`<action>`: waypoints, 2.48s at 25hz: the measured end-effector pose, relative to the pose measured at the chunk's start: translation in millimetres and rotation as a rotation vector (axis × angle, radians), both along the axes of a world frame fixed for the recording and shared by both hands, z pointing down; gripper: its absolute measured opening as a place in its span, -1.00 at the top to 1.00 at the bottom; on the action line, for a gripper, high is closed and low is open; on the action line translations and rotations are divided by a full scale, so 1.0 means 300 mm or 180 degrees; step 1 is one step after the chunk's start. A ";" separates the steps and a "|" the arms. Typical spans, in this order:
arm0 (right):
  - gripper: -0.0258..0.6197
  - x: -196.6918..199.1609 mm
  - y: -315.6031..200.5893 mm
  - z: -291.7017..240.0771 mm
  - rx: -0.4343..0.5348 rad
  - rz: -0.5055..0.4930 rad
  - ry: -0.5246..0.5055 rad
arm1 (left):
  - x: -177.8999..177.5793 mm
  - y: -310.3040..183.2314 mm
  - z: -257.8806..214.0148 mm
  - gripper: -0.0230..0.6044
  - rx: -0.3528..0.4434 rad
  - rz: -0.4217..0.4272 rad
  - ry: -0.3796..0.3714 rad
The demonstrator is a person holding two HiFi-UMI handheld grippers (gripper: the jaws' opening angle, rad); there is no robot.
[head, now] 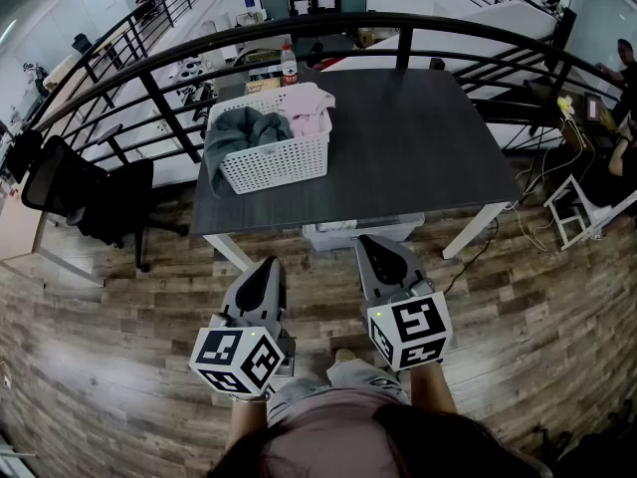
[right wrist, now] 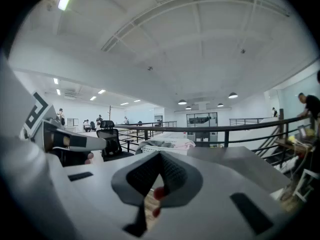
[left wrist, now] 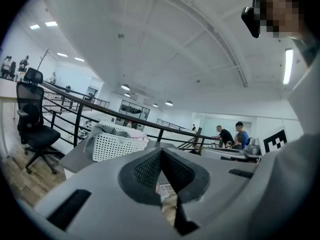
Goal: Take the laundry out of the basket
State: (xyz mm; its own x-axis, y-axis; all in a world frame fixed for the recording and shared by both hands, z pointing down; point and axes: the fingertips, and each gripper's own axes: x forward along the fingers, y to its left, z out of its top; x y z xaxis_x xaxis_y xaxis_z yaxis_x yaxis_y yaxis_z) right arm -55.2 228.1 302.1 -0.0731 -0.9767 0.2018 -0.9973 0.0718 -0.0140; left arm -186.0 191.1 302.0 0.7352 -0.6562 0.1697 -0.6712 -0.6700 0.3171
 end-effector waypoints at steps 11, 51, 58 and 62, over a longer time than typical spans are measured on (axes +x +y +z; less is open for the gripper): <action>0.87 0.054 -0.101 0.020 0.0041 -0.0119 -0.0068 | 0.060 -0.094 0.033 0.93 -0.0045 -0.0054 -0.0029; 0.47 0.018 -1.128 0.072 -0.0252 -0.0698 -0.0086 | -0.007 -1.149 0.009 0.93 0.0045 -0.0323 0.0160; 0.29 -0.035 -1.289 0.096 -0.0395 -0.0890 0.0093 | -0.086 -1.293 0.007 0.93 0.0065 -0.0434 0.0214; 0.17 -0.069 -1.360 0.115 -0.0510 -0.1073 0.0096 | -0.115 -1.351 0.011 0.93 0.0030 -0.0475 0.0225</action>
State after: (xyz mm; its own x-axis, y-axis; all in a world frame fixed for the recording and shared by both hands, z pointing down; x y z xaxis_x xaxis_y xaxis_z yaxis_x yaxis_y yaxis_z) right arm -75.7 -180.0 336.7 -0.3770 -0.8546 0.3571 -0.9182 0.3955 -0.0227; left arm -220.5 -214.1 305.4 0.6393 -0.7604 0.1144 -0.7398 -0.5676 0.3612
